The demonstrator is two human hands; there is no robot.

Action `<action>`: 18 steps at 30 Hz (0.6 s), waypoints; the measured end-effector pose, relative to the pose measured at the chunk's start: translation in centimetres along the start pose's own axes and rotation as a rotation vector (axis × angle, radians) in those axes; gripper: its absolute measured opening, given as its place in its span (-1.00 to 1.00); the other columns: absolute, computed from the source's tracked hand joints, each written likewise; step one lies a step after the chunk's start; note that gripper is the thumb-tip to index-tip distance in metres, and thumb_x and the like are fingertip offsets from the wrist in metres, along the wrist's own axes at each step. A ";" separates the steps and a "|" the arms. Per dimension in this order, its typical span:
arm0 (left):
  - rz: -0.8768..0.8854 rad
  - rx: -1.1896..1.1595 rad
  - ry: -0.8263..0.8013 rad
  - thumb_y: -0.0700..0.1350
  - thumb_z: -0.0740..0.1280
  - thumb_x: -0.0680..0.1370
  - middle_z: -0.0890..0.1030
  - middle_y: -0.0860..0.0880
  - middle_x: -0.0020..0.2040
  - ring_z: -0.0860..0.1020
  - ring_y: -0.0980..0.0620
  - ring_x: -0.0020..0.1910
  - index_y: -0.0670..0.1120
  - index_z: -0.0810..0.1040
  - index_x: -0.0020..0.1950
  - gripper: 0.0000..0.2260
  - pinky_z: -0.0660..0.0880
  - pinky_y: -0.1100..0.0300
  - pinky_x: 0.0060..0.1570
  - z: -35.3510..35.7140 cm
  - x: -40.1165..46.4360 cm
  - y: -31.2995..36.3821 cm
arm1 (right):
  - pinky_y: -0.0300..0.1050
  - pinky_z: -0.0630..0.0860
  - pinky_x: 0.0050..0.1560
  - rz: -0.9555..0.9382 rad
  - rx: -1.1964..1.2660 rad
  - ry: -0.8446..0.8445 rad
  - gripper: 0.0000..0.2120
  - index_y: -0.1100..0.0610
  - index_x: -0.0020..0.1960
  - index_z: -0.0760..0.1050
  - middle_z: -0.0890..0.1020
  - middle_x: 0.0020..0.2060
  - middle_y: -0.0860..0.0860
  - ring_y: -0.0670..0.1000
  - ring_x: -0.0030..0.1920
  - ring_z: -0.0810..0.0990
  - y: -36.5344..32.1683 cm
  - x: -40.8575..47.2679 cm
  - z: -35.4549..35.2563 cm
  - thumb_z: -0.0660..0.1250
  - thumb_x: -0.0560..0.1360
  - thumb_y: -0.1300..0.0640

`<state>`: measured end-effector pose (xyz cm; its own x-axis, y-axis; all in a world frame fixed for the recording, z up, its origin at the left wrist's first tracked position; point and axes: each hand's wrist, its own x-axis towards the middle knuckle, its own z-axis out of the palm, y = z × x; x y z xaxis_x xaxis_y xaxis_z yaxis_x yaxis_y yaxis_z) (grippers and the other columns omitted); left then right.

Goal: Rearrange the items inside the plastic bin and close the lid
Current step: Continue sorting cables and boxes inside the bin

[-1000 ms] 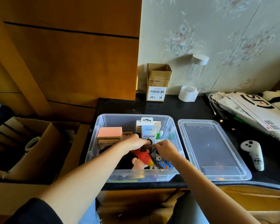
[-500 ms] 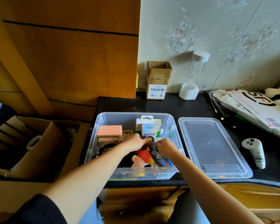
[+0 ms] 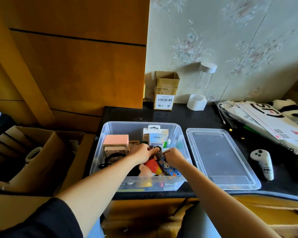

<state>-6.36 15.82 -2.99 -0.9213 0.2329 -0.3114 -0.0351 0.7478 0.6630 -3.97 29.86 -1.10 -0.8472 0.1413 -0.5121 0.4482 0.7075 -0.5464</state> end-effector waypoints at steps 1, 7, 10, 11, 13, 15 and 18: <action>-0.009 0.016 0.000 0.24 0.17 0.56 0.63 -0.09 -0.01 0.59 -0.07 -0.07 -0.09 0.53 0.18 -0.55 0.49 0.13 -0.09 0.0 -0.1 0.1 | -0.29 0.30 -0.38 -0.005 -0.010 0.005 -0.68 0.33 0.21 0.48 0.54 -0.08 0.17 -0.09 -0.37 0.34 -0.1 -0.1 -0.1 0.05 0.59 0.28; -0.044 0.100 0.064 0.25 0.10 0.58 0.62 -0.08 0.00 0.59 -0.04 -0.09 -0.10 0.50 0.15 -0.54 0.43 0.16 -0.21 -0.2 -1.2 1.0 | -0.28 0.29 -0.38 -0.078 -0.014 0.032 -0.68 0.34 0.22 0.48 0.55 -0.08 0.21 -0.10 -0.39 0.32 -0.1 -1.4 -0.9 0.07 0.57 0.30; 0.047 0.271 0.143 0.21 0.10 0.59 0.58 -0.01 0.01 0.54 0.05 -0.21 -0.07 0.45 0.14 -0.62 0.35 0.25 -0.38 -1.3 -2.6 1.3 | -0.32 0.33 -0.24 -0.198 -0.104 0.068 -0.71 0.29 0.20 0.49 0.57 0.11 0.23 -0.07 -0.27 0.39 -0.1 -2.4 -1.7 0.11 0.56 0.26; 0.093 0.313 0.173 0.18 0.12 0.60 0.57 0.00 0.02 0.51 0.08 -0.21 -0.06 0.45 0.15 -0.64 0.33 0.26 -0.39 -1.8 -3.2 1.2 | -0.27 0.38 -0.16 -0.217 -0.149 0.105 -0.71 0.28 0.20 0.48 0.56 0.12 0.23 -0.01 -0.20 0.41 -0.2 -2.8 -2.0 0.10 0.57 0.25; 0.188 0.376 0.223 0.15 0.18 0.59 0.56 0.00 0.04 0.49 0.08 -0.15 -0.05 0.48 0.13 -0.69 0.34 0.26 -0.33 -2.8 -4.3 0.9 | -0.12 0.44 0.00 -0.211 -0.208 0.154 -0.71 0.27 0.21 0.47 0.55 0.11 0.21 0.03 -0.09 0.43 -0.3 -3.5 -2.7 0.09 0.57 0.24; 0.287 0.416 0.219 0.15 0.23 0.56 0.56 0.01 0.03 0.47 0.08 -0.14 -0.03 0.51 0.11 -0.71 0.34 0.25 -0.30 -3.6 -5.4 0.6 | -0.07 0.50 0.06 -0.249 -0.305 0.143 -0.72 0.29 0.18 0.48 0.57 0.10 0.18 0.08 -0.02 0.53 -0.2 -4.0 -3.0 0.08 0.59 0.22; 0.323 0.449 0.073 0.23 0.28 0.50 0.53 0.05 0.06 0.45 0.10 -0.12 0.03 0.52 0.16 -0.63 0.29 0.26 -0.32 -4.7 -6.6 0.2 | -0.07 0.55 0.05 -0.277 -0.461 0.077 -0.68 0.26 0.19 0.49 0.61 0.06 0.15 0.10 0.02 0.60 0.0 -4.2 -3.4 0.21 0.56 0.05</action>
<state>-2.08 11.52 2.40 -0.8829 0.4623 -0.0826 0.4071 0.8410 0.3564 -1.36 31.57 3.31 -0.9423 -0.0558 -0.3302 0.0479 0.9534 -0.2978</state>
